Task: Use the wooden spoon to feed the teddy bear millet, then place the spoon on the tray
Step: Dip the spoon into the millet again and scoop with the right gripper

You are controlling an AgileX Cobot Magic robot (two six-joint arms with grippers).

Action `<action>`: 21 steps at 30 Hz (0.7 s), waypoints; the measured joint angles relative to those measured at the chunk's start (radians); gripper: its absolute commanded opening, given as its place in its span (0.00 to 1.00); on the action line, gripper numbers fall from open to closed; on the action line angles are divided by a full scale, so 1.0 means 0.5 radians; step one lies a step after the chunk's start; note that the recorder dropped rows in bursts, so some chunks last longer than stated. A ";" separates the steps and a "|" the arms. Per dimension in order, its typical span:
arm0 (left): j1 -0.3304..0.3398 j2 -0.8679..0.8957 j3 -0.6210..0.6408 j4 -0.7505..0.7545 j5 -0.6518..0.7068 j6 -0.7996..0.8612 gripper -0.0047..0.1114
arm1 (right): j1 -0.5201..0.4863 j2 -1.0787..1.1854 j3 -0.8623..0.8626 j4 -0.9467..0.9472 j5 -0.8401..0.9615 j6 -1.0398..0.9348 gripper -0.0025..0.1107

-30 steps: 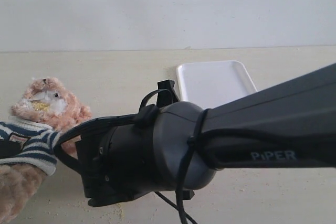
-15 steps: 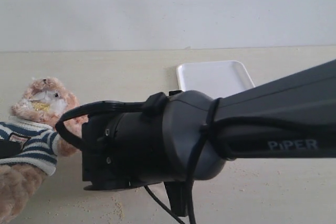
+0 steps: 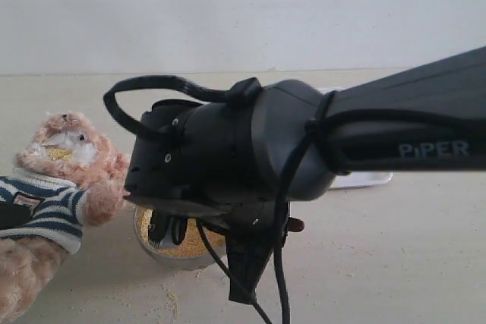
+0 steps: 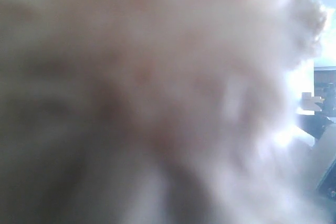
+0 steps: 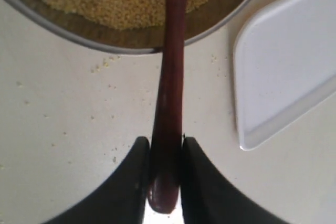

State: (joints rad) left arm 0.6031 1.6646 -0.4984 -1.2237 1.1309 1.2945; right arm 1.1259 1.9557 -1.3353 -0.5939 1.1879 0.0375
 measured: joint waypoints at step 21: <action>0.000 0.000 0.000 0.000 0.000 0.000 0.08 | -0.292 -0.183 -0.203 0.685 0.054 -0.269 0.02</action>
State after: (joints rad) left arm 0.6031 1.6646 -0.4984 -1.2237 1.1309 1.2945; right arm 0.9799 1.8640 -1.4367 -0.2516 1.2150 -0.0969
